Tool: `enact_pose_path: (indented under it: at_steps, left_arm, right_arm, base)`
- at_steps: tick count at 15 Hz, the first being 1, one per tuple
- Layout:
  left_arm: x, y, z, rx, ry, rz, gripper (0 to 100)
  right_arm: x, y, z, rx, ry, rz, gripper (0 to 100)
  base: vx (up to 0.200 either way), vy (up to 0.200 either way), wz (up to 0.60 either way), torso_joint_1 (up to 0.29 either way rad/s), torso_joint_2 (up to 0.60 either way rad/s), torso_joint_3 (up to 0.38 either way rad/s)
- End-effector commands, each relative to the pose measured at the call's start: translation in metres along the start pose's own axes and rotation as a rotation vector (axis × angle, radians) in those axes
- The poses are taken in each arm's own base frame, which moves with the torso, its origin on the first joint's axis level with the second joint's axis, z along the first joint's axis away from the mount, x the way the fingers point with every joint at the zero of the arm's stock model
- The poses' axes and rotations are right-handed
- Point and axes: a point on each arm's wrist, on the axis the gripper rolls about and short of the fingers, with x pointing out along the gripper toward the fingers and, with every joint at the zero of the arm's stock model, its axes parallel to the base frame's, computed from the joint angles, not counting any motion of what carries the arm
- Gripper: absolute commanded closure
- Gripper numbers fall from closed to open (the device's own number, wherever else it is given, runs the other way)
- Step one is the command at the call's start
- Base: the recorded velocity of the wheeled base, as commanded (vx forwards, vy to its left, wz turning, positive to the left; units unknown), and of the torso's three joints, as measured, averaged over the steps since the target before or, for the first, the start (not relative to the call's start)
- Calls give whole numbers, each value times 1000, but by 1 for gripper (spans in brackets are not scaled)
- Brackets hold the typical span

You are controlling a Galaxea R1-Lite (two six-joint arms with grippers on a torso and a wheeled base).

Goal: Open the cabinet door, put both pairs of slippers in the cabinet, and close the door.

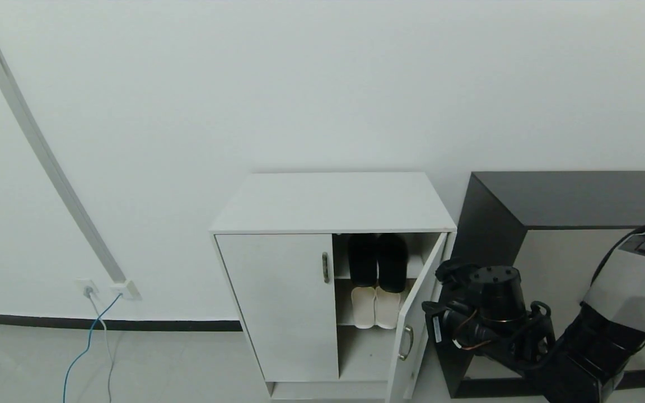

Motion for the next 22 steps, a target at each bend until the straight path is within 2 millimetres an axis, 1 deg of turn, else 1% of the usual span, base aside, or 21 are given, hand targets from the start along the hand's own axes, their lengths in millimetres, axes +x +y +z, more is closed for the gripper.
enact_pose_path:
  at_steps: [1, 2, 4, 12, 17, 22]
  left_arm:
    - [0, 0, 0, 0, -1, 0, 100]
    - [0, 0, 0, 0, -1, 0, 100]
    - [0, 0, 0, 0, -1, 0, 100]
    - [0, 0, 0, 0, -1, 2, 100]
    - [0, 0, 0, 0, -1, 2, 100]
    - [0, 0, 0, -1, -1, 3, 100]
  right_arm:
    - [8, 1, 0, -2, -4, 1, 100]
    - [10, 2, 1, -1, -8, 1, 100]
    - [23, 3, 5, 0, -28, 0, 100]
    - [88, 8, 24, 12, -102, -11, 100]
    - [114, -5, 39, 28, -133, -41, 100]
    - [135, -23, 42, 43, -140, -79, 100]
  base:
    - [0, 0, 0, 0, 0, 0]
    - [0, 0, 0, 0, 0, 0]
    - [0, 0, 0, 0, 0, 0]
    - [0, 0, 0, 0, 0, 0]
    - [0, 0, 0, 0, 0, 0]
    - [0, 0, 0, 0, 0, 0]
